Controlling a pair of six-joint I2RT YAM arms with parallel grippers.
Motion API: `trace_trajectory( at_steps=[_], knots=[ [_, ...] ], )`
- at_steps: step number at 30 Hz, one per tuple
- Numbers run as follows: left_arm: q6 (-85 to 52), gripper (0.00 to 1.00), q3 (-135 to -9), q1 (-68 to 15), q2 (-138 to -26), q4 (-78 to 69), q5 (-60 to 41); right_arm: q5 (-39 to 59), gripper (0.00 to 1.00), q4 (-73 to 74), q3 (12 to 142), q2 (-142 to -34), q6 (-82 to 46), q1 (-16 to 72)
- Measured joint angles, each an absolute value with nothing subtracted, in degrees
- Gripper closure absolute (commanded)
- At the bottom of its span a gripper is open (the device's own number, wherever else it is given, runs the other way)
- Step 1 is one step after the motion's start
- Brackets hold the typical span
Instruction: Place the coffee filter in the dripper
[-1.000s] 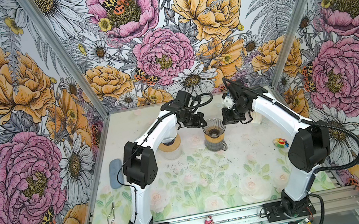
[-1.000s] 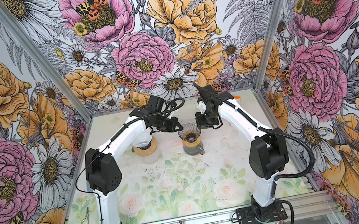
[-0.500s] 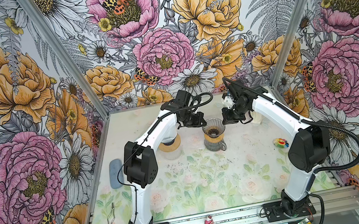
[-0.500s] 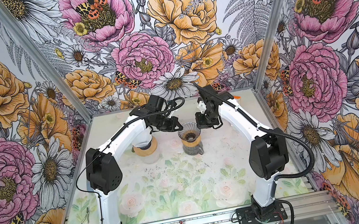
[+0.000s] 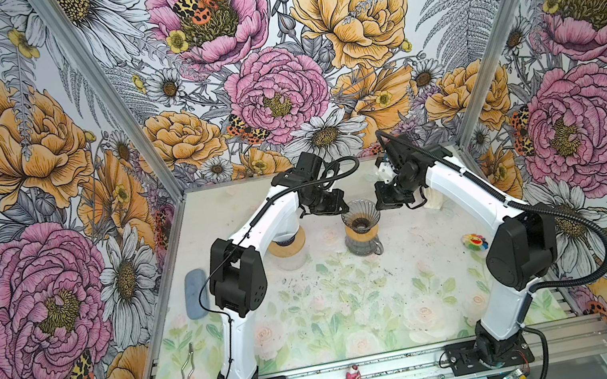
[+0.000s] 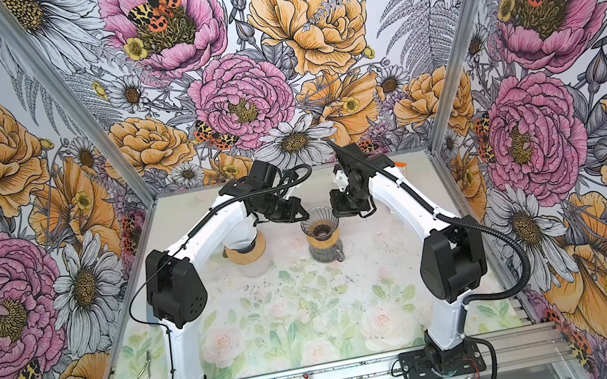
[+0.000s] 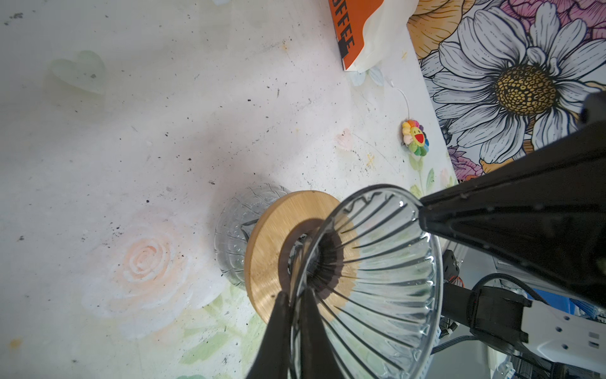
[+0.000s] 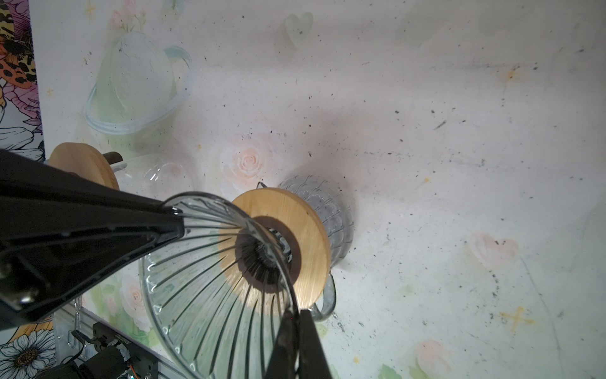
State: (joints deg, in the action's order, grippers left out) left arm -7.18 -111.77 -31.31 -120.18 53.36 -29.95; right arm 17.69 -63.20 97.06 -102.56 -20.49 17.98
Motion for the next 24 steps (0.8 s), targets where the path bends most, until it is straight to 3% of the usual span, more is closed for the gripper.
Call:
trace_trajectory(
  at_steps=[24],
  knots=[
    [-7.6, 0.93, -112.14, -31.11, -120.9, 53.34, -30.5, 17.74, 0.97, -62.39, 96.53, -102.87, -20.49, 17.76]
  ],
)
